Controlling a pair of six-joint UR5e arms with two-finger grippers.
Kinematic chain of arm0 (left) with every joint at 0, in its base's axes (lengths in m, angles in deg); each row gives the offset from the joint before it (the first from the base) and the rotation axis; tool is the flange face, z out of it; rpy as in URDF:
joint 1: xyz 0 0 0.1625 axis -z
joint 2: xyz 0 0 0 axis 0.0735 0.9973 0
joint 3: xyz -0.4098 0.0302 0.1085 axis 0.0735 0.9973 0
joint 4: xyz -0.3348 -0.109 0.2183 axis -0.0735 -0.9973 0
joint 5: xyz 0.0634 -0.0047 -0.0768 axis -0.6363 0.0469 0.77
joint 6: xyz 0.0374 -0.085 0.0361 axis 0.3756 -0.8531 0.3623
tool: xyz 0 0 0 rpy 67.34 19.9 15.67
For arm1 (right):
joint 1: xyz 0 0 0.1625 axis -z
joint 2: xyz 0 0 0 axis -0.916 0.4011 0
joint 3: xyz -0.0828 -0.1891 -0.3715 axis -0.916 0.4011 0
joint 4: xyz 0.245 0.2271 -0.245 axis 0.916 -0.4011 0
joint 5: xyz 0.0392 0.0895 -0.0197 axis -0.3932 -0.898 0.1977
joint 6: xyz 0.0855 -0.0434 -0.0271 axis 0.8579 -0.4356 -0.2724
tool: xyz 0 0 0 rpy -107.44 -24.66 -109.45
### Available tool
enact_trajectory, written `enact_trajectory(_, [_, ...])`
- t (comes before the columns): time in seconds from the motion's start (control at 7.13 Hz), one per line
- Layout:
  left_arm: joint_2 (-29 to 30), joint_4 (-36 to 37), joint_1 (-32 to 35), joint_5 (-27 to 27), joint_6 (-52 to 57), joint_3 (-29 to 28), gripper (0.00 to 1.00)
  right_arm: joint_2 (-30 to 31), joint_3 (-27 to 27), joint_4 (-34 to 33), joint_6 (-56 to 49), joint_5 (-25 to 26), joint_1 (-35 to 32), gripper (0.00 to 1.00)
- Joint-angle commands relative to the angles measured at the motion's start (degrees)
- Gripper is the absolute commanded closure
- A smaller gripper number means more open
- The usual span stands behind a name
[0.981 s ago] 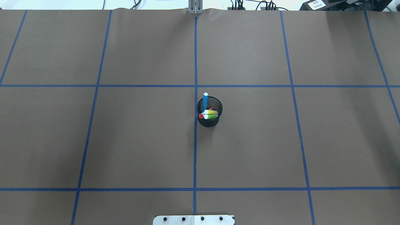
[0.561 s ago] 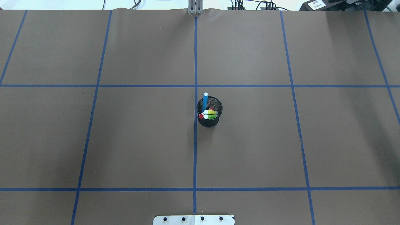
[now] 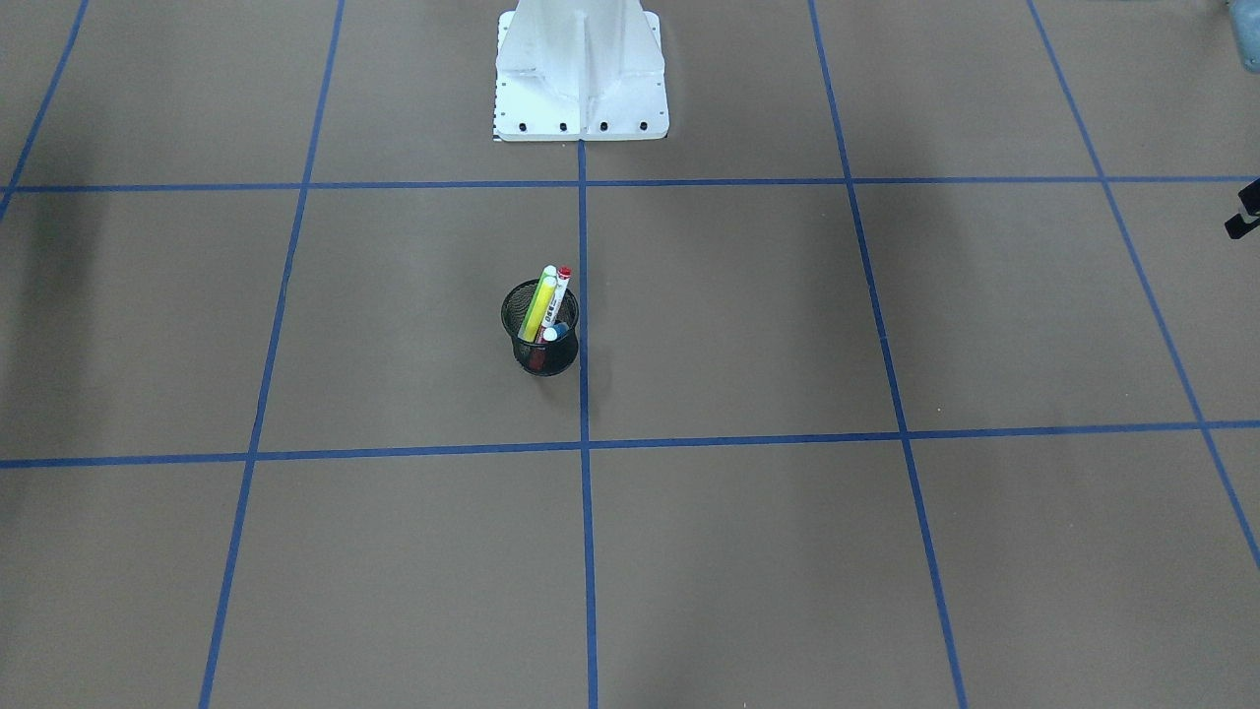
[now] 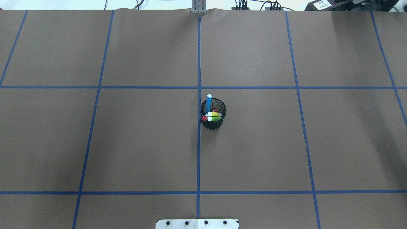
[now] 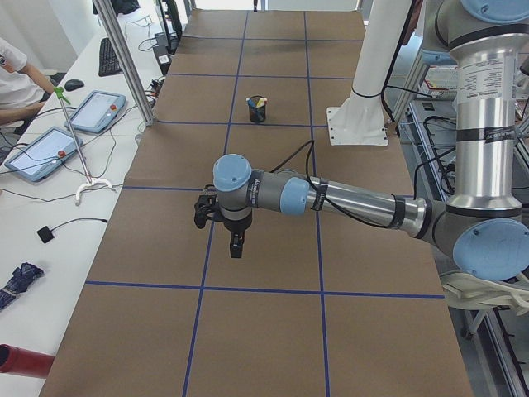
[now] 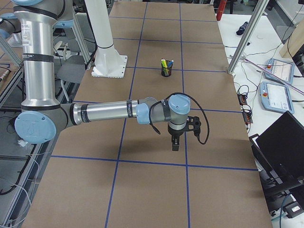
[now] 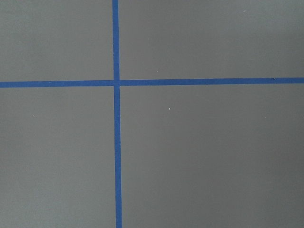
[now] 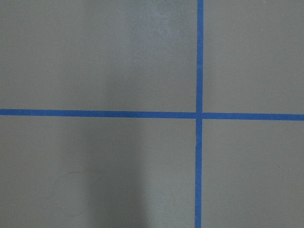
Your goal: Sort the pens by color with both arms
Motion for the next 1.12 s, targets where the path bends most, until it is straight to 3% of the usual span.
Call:
enact_trajectory(0.0, [0.01,-0.27,-0.04,0.02,0.08,-0.61,0.00,-0.36,0.22,0.17,0.16,0.35,0.72,0.01])
enact_trajectory(0.28, [0.10,-0.36,-0.04,0.02,0.08,-0.17,0.00,-0.27,-0.22,0.26,-0.02,0.26,0.99,0.01])
enact_trajectory(0.7, [0.45,-2.99,-0.22,0.11,0.08,-0.26,0.00,0.08,-0.22,6.83,3.47,0.18,3.26,0.01])
enact_trajectory(0.98, [0.89,-3.08,-0.39,0.11,-0.10,0.27,0.01,-0.09,-0.31,7.55,3.93,-0.17,4.76,0.01])
